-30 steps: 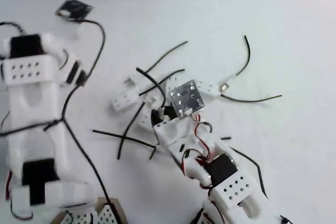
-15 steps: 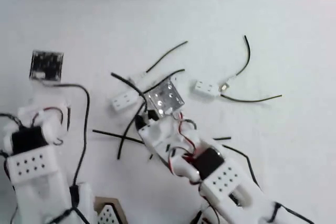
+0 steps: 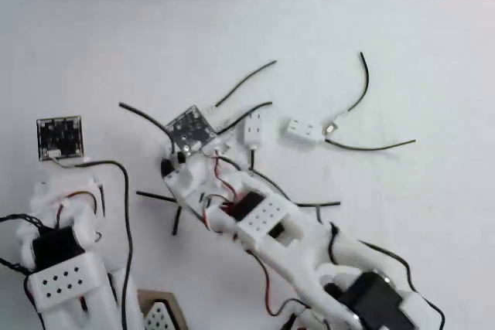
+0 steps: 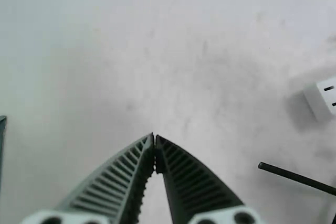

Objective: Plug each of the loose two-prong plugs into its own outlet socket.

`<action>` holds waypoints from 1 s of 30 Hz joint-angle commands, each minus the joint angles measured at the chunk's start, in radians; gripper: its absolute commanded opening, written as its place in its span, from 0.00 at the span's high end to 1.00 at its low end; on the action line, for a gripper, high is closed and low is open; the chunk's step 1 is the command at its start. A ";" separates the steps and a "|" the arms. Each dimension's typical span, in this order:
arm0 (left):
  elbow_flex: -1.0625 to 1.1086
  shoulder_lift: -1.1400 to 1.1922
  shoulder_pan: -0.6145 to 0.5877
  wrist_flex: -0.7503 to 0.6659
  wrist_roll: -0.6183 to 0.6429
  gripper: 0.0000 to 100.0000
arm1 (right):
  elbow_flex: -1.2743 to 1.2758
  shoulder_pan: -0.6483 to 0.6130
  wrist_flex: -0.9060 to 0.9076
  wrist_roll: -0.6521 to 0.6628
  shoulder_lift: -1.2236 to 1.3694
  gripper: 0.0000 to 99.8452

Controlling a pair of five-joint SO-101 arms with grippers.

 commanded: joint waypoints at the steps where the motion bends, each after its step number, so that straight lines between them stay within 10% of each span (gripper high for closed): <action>1: 0.018 -0.030 -0.012 -0.055 0.009 0.97 | -0.106 0.018 -0.068 0.002 0.064 0.98; 30: 0.046 -0.031 -0.012 -0.078 0.008 0.97 | -0.256 0.071 -0.070 0.089 0.355 0.98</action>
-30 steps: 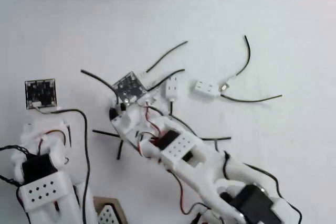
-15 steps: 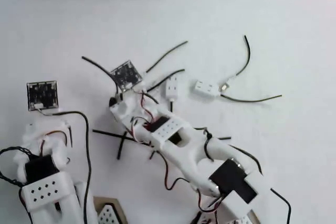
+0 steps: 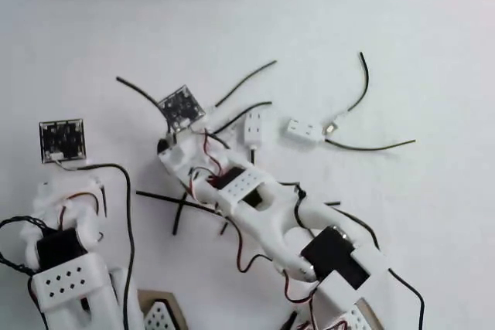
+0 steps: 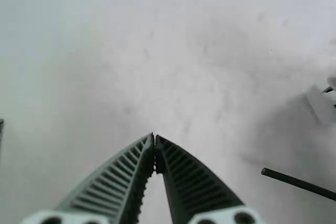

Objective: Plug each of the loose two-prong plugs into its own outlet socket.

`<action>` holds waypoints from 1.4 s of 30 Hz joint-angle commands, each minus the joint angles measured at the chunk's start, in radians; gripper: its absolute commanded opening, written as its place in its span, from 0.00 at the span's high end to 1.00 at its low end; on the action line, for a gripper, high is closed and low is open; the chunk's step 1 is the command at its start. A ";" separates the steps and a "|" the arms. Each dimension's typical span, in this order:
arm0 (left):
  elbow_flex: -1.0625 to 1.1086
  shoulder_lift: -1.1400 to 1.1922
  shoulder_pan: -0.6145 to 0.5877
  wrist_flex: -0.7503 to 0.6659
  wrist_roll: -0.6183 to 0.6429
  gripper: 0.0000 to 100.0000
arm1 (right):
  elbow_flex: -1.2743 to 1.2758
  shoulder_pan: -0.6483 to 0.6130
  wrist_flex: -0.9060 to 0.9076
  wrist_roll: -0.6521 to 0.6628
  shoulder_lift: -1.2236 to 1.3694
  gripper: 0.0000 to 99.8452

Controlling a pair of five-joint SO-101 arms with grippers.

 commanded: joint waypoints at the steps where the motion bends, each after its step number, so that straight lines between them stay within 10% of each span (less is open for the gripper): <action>1: -0.005 -0.022 -0.012 -0.020 0.008 0.97 | 0.005 0.010 -0.012 0.049 -0.005 0.98; 42: 0.006 -0.022 -0.012 -0.026 0.006 0.97 | -0.040 0.036 0.137 0.060 0.027 0.98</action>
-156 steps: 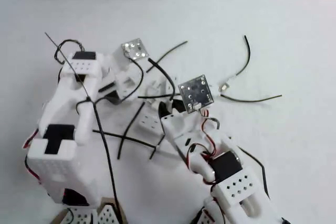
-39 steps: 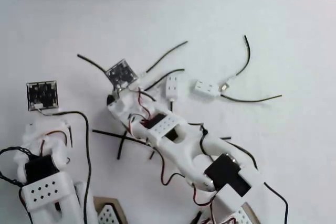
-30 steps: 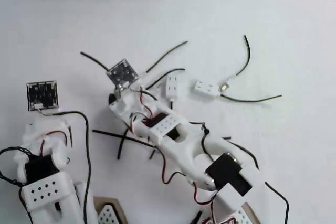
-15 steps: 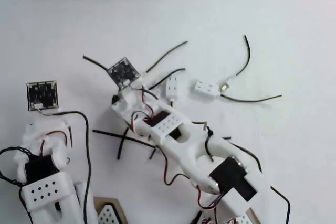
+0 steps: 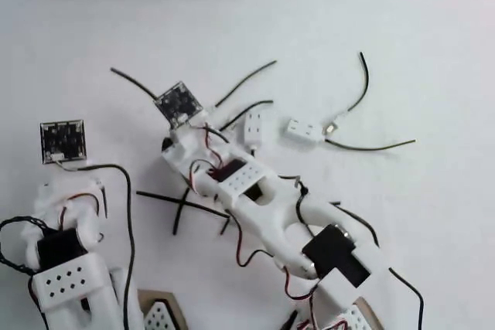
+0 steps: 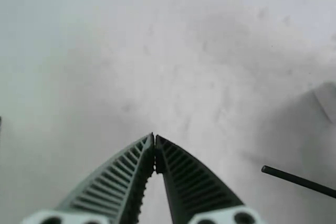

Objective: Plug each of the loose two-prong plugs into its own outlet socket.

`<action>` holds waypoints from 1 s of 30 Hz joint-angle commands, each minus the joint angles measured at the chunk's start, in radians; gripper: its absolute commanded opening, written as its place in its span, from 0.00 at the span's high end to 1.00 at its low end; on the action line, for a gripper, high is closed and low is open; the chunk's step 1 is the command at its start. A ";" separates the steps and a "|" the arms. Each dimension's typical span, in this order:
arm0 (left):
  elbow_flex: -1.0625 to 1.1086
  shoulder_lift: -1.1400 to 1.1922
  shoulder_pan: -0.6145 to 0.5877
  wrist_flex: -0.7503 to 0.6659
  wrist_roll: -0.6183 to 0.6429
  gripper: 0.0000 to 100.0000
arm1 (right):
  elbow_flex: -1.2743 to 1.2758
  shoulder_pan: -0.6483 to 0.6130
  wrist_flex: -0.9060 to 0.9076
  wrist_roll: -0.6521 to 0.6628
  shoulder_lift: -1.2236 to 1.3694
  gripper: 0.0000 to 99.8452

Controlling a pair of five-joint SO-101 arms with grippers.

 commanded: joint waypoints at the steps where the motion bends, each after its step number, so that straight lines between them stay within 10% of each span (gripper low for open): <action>1: -0.003 -0.021 -0.010 -0.026 0.006 0.97 | -0.005 0.008 0.024 0.003 0.008 0.98; 19: -0.003 -0.021 -0.010 -0.026 0.005 0.97 | -0.143 0.008 0.317 -0.236 0.012 0.98; 30: -0.002 -0.021 -0.010 -0.028 0.005 0.97 | -0.029 -0.004 0.179 -0.167 0.013 0.98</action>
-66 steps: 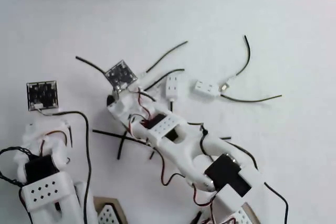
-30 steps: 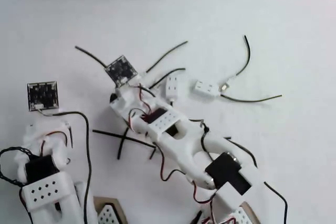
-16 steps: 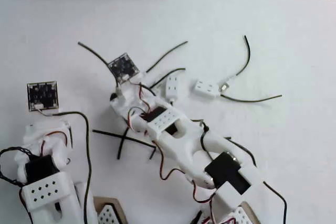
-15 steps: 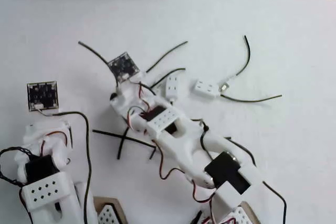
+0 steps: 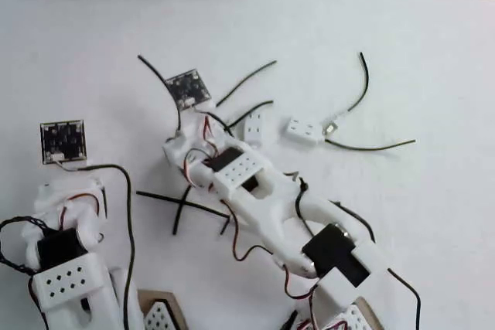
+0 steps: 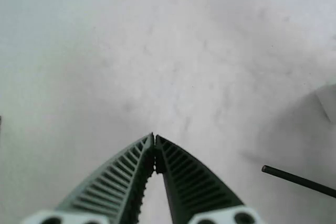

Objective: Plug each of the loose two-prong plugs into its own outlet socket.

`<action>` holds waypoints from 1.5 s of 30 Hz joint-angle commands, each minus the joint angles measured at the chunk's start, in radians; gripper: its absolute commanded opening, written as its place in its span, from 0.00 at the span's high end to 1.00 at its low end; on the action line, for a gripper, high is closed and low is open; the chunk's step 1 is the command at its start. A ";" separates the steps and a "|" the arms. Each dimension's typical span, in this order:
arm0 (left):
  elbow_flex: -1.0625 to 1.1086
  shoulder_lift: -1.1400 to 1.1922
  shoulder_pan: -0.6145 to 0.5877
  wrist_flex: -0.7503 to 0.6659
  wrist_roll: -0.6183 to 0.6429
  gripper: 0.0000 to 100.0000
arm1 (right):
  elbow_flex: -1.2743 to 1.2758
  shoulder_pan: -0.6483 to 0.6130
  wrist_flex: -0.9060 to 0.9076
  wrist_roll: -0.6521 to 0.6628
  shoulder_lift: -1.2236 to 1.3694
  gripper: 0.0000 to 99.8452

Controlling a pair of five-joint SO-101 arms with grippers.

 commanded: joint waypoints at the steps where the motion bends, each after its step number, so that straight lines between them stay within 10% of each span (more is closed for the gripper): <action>1: -0.003 -0.021 -0.010 -0.028 0.005 0.97 | 0.074 -0.016 -0.064 0.092 0.013 0.98; 23: 0.002 -0.021 -0.010 -0.040 0.005 0.97 | 0.064 0.039 -0.054 0.463 0.010 0.98; 45: 0.002 -0.021 -0.010 -0.040 0.005 0.97 | -0.078 0.047 0.337 0.410 0.013 0.98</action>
